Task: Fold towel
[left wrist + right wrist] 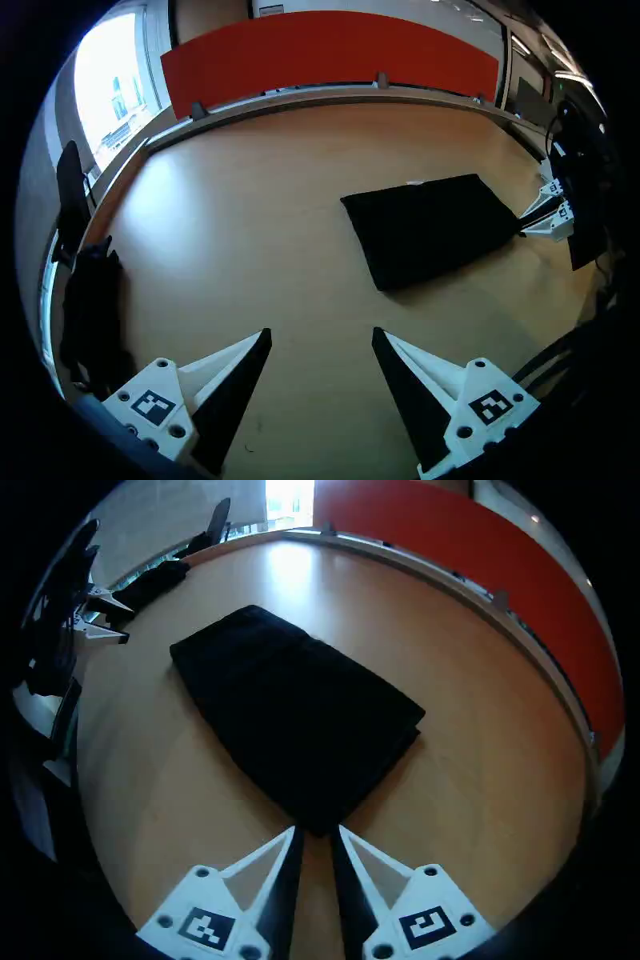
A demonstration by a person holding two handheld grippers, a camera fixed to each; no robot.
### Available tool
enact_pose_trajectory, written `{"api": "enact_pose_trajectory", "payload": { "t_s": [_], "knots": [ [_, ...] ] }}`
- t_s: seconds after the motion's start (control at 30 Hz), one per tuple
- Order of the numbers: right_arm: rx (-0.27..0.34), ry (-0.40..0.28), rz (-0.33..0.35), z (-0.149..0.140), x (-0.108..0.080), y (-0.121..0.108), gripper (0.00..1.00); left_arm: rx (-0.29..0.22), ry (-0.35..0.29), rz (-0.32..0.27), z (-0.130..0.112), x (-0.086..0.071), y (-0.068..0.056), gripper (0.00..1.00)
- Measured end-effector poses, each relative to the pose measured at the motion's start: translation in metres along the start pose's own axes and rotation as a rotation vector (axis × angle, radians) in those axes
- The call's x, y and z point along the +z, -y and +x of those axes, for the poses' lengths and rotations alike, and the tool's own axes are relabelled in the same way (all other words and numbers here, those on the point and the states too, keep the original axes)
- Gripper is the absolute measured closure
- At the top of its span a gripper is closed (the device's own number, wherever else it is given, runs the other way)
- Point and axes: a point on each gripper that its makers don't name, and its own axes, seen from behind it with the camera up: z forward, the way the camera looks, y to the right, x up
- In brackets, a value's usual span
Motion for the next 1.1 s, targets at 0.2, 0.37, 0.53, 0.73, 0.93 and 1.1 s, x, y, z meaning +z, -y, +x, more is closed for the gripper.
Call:
{"api": "enact_pose_trajectory", "payload": {
  "t_s": [0.2,0.37,0.53,0.73,0.93,1.1],
  "knots": [
    [0.013,-0.010,-0.001,0.003,0.000,-0.003,0.88,0.002,-0.002,0.002,0.002,0.000,0.001,0.07],
    [0.010,-0.032,0.011,0.008,-0.002,-0.002,0.89,-0.002,-0.001,0.003,0.003,0.001,0.000,0.07],
    [0.000,-0.057,-0.005,0.013,-0.005,-0.003,0.89,-0.004,-0.002,0.002,0.005,0.002,-0.001,0.07],
    [0.006,-0.078,-0.029,0.018,-0.012,-0.006,0.89,-0.005,-0.001,0.003,0.005,0.003,-0.003,0.07],
    [-0.002,-0.108,-0.059,0.026,-0.031,-0.012,0.90,-0.006,-0.004,0.005,0.008,0.004,-0.005,0.06],
    [-0.019,-0.138,-0.098,0.038,-0.054,-0.021,0.90,-0.007,-0.007,0.004,0.010,0.004,-0.007,0.07]
  ]
}}
